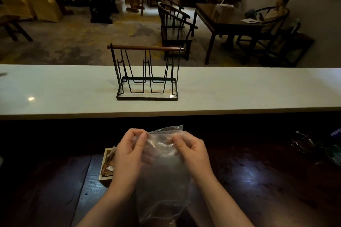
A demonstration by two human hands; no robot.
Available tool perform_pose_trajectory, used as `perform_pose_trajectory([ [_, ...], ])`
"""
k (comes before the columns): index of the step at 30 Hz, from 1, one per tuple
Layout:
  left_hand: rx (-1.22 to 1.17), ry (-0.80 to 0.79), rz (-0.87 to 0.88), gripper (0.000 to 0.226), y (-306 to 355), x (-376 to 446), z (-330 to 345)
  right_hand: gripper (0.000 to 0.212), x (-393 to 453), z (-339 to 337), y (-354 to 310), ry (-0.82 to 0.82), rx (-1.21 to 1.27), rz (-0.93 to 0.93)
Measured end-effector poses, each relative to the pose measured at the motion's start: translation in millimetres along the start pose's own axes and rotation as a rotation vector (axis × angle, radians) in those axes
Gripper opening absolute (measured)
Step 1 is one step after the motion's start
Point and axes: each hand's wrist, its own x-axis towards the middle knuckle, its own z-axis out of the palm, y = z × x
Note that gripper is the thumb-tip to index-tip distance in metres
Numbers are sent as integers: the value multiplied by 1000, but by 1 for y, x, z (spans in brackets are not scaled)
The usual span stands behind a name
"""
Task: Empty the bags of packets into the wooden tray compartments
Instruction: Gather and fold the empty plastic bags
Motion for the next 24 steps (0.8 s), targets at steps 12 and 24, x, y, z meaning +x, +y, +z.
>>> perform_pose_trajectory([
  [12,162,-432,-289,51,-23,-11,-4,16,5,-5,-1,361,90,-7],
  [24,108,-183,-137,9,-18,-11,-13,22,-13,-18,26,-199,140,466],
])
